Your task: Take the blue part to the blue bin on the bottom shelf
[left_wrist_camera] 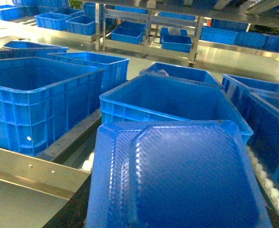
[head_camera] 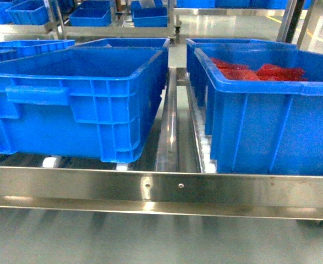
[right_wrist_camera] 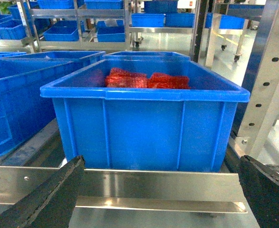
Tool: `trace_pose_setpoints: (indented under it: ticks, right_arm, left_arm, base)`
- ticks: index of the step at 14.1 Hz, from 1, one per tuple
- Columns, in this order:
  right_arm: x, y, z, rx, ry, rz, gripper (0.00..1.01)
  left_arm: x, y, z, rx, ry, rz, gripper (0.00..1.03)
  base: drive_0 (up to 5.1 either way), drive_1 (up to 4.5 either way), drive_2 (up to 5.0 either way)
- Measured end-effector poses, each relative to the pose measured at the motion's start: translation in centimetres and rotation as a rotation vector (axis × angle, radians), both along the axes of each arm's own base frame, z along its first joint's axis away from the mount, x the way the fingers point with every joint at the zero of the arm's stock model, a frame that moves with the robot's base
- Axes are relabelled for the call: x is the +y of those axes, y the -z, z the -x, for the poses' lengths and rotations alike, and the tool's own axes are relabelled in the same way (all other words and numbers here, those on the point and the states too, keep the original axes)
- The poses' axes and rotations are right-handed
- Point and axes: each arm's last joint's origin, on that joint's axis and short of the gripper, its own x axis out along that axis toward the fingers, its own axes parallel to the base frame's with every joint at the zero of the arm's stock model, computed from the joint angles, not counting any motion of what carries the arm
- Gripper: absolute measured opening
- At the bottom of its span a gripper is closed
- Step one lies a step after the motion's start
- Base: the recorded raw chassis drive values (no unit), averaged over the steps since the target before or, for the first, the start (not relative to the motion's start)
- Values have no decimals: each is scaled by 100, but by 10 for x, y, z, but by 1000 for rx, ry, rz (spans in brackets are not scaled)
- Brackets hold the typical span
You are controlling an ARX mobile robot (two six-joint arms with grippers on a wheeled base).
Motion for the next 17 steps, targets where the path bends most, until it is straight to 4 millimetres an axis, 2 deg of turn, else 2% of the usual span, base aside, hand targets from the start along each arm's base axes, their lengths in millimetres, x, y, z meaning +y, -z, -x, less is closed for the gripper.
trace_pose_setpoints:
  ticks: [1,12,17]
  right_arm:
    - [0,0,0,0,0,0,98]
    - [0,0,0,-1,0,0,98]
    - [0,0,0,1,0,0,98]
  left_arm:
    - [0,0,0,-1,0,0,43]
    - [0,0,0,0,3,0,43]
    - [0,0,0,2,3,-1,43]
  base:
    - [0,0,0]
    - [4,399,-391]
    - [0,0,0]
